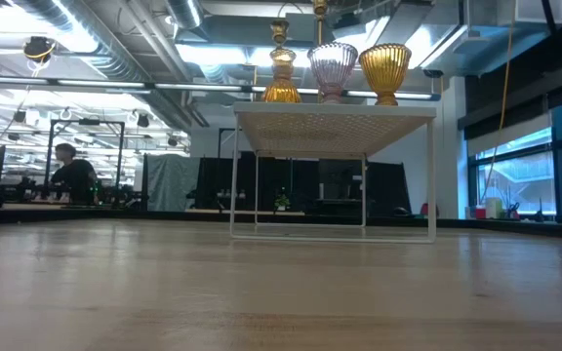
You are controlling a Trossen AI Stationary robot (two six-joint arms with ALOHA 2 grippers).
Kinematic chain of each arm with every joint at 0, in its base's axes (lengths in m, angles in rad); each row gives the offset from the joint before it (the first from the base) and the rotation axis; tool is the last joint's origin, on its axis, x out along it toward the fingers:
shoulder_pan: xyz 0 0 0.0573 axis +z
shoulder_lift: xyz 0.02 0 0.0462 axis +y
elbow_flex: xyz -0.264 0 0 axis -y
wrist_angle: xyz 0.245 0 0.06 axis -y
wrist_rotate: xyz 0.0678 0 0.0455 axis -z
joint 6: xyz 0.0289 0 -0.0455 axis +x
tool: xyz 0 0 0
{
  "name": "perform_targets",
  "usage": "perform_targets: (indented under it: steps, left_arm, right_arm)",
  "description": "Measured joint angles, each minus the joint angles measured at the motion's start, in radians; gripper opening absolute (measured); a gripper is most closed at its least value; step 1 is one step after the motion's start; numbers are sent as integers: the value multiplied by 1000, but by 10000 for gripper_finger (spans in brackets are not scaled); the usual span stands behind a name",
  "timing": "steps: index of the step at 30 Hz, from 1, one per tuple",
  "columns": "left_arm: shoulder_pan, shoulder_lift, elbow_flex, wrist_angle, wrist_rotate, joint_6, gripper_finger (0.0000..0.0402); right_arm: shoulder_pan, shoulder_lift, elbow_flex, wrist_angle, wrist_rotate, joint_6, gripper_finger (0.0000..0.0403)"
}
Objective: Pick & Place candle stick holders
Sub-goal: Put the gold candle holder on the shelf
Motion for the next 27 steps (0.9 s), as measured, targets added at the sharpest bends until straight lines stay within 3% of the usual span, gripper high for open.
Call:
perform_targets:
  steps: [12, 27]
  left_arm:
    - [-1, 0, -1, -5, 0, 5, 13]
    - [-16, 0, -1, 3, -5, -125, 12]
  right_arm:
    - [-2, 0, -1, -5, -7, -46, 24]
    - [3, -12, -1, 76, -17, -188, 101]
